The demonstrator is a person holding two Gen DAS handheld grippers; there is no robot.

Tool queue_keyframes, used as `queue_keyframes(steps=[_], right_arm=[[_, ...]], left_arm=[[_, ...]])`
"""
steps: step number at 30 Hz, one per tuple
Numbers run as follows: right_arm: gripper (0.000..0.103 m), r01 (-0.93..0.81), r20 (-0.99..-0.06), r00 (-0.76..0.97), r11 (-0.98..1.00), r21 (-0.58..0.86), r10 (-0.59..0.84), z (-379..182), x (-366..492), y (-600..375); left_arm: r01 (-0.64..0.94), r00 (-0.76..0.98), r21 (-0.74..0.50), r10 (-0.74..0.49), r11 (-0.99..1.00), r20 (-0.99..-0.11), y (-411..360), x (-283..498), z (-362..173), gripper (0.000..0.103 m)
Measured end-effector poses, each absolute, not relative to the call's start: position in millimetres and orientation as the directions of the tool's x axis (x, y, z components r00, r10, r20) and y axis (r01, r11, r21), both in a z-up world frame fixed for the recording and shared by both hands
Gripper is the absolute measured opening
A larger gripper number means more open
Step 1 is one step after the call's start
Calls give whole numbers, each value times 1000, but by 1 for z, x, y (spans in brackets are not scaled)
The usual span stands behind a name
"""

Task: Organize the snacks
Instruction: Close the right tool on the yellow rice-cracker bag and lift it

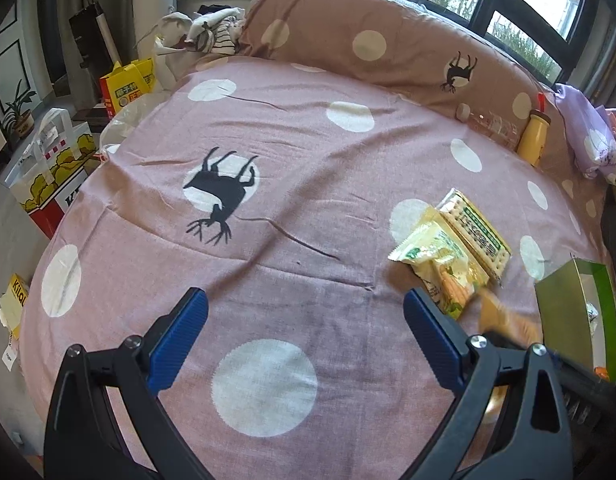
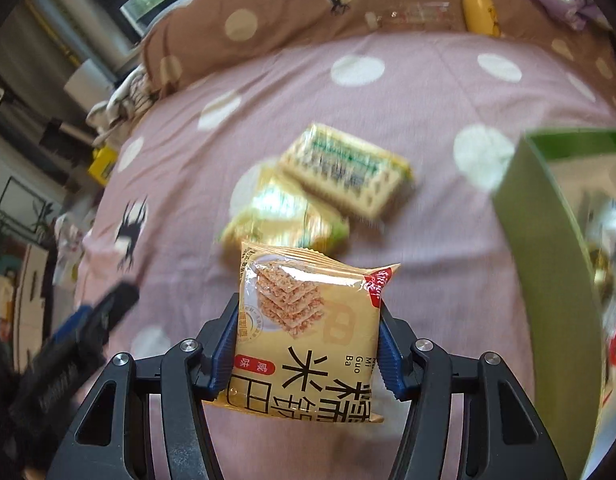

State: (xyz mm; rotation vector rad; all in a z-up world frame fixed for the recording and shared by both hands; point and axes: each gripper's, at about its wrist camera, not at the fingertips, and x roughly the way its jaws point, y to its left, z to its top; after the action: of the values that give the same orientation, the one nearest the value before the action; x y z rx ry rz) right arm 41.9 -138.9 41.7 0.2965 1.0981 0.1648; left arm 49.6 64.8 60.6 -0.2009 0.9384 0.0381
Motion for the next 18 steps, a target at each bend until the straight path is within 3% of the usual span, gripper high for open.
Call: queue_keyframes(steps=[5, 7, 9, 15, 18], right_arm=[[61, 47, -887, 391, 957, 285, 245, 27, 22, -143], [66, 64, -886, 397, 956, 286, 239, 26, 23, -148], [73, 78, -871, 409, 940, 331, 273, 28, 24, -156], [74, 109, -804, 493, 892, 438, 334, 46, 17, -182], [74, 138, -772, 506, 847, 513, 385, 45, 12, -195]], left_arm=[[-75, 558, -203, -128, 976, -820, 55, 48, 58, 97], [-53, 532, -227, -165, 973, -830, 49, 47, 54, 96], [-38, 520, -224, -172, 974, -837, 43, 46, 53, 93], [15, 504, -222, -199, 975, -840, 27, 40, 54, 91], [59, 477, -242, -240, 968, -845, 16, 38, 53, 75]])
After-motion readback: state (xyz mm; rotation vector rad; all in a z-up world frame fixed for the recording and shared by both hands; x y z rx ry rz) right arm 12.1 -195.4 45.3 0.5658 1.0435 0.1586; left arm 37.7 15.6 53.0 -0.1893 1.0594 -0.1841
